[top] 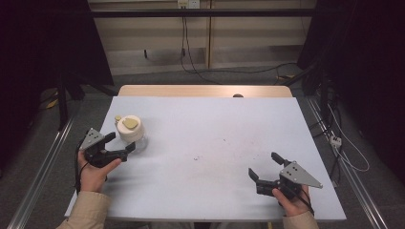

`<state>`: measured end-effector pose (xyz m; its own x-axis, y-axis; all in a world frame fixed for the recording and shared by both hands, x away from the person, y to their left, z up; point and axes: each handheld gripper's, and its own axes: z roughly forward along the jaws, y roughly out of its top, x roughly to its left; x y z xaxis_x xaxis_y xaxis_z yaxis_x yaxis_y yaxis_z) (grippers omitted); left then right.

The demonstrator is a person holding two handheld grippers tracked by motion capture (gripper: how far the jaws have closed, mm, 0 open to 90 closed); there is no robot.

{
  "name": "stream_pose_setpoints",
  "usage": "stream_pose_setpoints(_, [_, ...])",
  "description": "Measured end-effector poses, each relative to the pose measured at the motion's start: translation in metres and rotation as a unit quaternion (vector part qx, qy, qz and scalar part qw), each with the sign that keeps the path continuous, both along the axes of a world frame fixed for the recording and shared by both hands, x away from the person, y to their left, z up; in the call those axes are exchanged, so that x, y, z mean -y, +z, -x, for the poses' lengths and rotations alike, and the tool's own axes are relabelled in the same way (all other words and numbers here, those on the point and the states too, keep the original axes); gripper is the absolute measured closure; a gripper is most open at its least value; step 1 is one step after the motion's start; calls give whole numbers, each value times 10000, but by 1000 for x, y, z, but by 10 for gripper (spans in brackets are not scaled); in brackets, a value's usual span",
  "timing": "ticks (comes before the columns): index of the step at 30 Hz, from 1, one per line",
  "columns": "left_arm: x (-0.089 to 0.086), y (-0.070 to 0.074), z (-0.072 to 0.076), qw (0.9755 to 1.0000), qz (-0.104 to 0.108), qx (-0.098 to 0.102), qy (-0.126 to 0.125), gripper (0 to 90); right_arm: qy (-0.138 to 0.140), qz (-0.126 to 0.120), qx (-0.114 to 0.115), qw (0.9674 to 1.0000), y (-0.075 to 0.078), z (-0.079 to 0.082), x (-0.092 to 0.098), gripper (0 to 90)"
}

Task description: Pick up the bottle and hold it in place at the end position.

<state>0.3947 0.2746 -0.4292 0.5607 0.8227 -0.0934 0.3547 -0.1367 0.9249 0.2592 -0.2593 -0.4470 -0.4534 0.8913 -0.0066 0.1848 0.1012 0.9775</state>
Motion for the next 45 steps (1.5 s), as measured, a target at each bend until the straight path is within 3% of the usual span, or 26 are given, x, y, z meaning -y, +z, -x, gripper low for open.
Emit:
stream_pose_setpoints(5, [-3, -4, -8, 9999, -58, -68, 51, 56, 32, 20, 4, 10000, 0, 0, -1, 32])
stream_pose_setpoints(8, [-4, -5, -12, 9999, 18, -85, 50, 56, 49, 42, -13, 10000, -1, -1, -1, 32])
stream_pose_setpoints(12, [1, -5, -15, 9999, -125, -71, -69, 60, 69, 40, 20, 10000, 0, 0, -2, 32])
stream_pose_setpoints(16, [2, -5, -19, 10000, -4, -77, 22, 57, 97, 64, -5, 9999, -1, -1, -3, 31])
stream_pose_setpoints(24, [7, -9, -29, 9999, -75, -81, -27, 50, 112, 90, 0, 9999, -1, -1, -4, 31])
stream_pose_setpoints(35, [17, -18, -41, 10000, 59, -38, 22, 38, 110, 69, -29, 9999, -1, -1, -3, 32])
stream_pose_setpoints(45, [26, -21, -50, 10000, 13, -77, 56, 33, 113, 40, -57, 9999, -1, -1, -3, 34])
